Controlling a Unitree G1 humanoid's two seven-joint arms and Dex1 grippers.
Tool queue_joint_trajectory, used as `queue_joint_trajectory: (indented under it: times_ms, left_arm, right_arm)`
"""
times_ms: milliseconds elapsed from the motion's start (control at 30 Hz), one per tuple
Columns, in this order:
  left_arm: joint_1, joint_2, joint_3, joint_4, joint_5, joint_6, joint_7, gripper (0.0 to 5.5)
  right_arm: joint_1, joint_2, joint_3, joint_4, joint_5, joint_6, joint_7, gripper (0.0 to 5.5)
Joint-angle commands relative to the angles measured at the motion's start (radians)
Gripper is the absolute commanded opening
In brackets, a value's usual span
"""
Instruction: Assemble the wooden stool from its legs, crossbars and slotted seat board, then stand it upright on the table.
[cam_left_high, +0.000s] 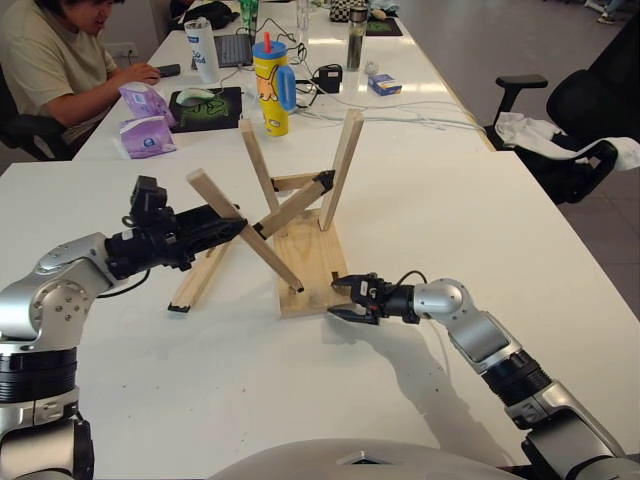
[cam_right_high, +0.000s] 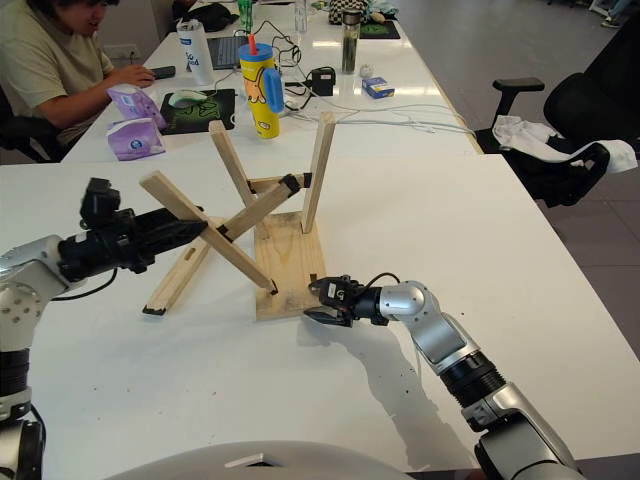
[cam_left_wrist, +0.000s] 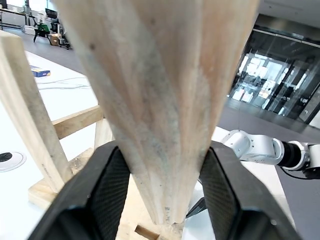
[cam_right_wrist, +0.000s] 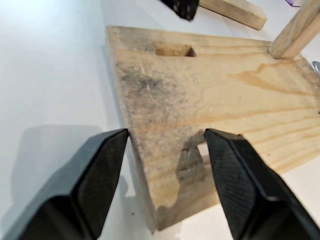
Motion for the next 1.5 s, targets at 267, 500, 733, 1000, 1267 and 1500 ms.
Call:
queue_joint_trajectory:
  times_ms: [267, 500, 733, 1000, 1267, 1500]
  left_arm:
    - [-0.103, 0.061, -0.084, 0.111, 0.165, -0.086, -0.140, 2.02]
    - [-0.157, 0.063, -0.210, 0.160, 0.310, -0.173, -0.212, 2.02]
    - [-0.188, 0.089, -0.360, 0.153, 0.458, -0.272, -0.259, 2.02]
    - [-0.050, 0.070, -0.365, 0.162, 0.504, -0.342, -0.159, 2.68]
    - [0.079, 0.143, -0.268, 0.135, 0.559, -0.361, -0.094, 3.90]
    - [0.194, -0.017, -0.071, 0.180, 0.614, -0.310, 0.356, 4.83]
  right_arm:
    - [0.028, -0.004, 0.023, 0.043, -0.031, 0.053, 0.045, 2.85]
    - [0.051, -0.004, 0.035, 0.018, -0.029, 0.077, 0.052, 2.85]
    - [0.064, -0.008, 0.047, 0.003, -0.031, 0.122, 0.059, 2.85]
    - [0.077, 0.025, 0.050, -0.004, -0.040, 0.164, 0.011, 2.85]
    - [0.093, 0.037, 0.052, -0.006, -0.055, 0.164, -0.028, 2.85]
    - [0.073, 0.077, 0.058, 0.055, -0.075, 0.116, -0.065, 2.85]
